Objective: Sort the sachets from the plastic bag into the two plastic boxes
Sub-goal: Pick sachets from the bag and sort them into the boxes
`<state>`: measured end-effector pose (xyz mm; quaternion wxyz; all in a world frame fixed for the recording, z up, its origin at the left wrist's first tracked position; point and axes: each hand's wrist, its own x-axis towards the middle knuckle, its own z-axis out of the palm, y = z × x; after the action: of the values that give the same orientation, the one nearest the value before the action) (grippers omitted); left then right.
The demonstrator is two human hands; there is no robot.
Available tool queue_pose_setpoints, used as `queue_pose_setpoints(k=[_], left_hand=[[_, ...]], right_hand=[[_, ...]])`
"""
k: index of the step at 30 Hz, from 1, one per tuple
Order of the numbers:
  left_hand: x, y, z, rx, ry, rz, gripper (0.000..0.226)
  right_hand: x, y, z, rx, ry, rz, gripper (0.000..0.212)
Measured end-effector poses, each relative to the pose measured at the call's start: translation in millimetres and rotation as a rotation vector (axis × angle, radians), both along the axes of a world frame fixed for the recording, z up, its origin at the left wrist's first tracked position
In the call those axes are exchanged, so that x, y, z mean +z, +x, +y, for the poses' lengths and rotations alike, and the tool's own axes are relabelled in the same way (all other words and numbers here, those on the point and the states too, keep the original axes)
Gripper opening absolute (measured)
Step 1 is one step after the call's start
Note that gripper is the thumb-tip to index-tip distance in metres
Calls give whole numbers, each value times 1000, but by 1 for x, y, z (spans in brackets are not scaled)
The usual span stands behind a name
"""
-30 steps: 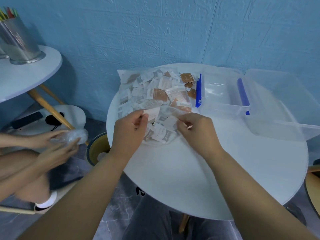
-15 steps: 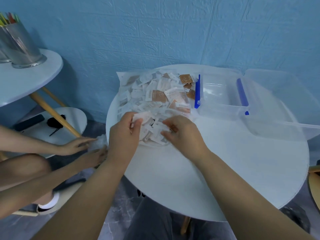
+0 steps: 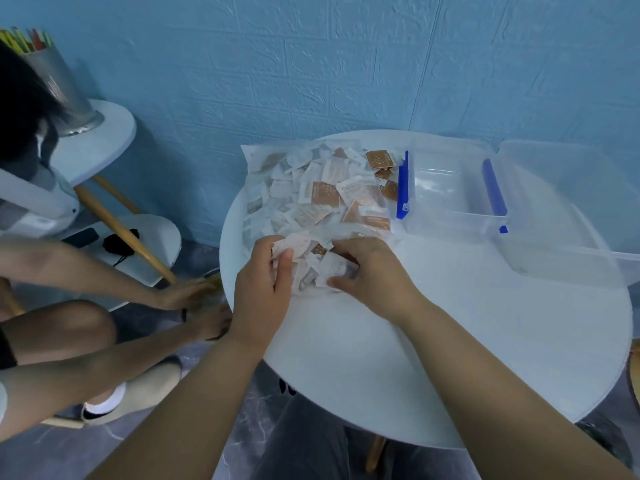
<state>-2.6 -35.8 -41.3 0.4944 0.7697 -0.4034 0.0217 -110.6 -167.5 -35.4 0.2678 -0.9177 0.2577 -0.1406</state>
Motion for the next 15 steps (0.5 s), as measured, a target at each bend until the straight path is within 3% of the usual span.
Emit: queue_pose_setpoints(k=[4, 7, 15], left_hand=[[0, -1, 3, 113, -54, 17, 30], [-2, -1, 5, 134, -37, 37, 29], [-2, -2, 4, 132, -59, 82, 25]], right_hand=[[3, 7, 1, 24, -119, 175, 72], [12, 11, 0, 21, -71, 221, 71], [33, 1, -4, 96, 110, 100, 23]])
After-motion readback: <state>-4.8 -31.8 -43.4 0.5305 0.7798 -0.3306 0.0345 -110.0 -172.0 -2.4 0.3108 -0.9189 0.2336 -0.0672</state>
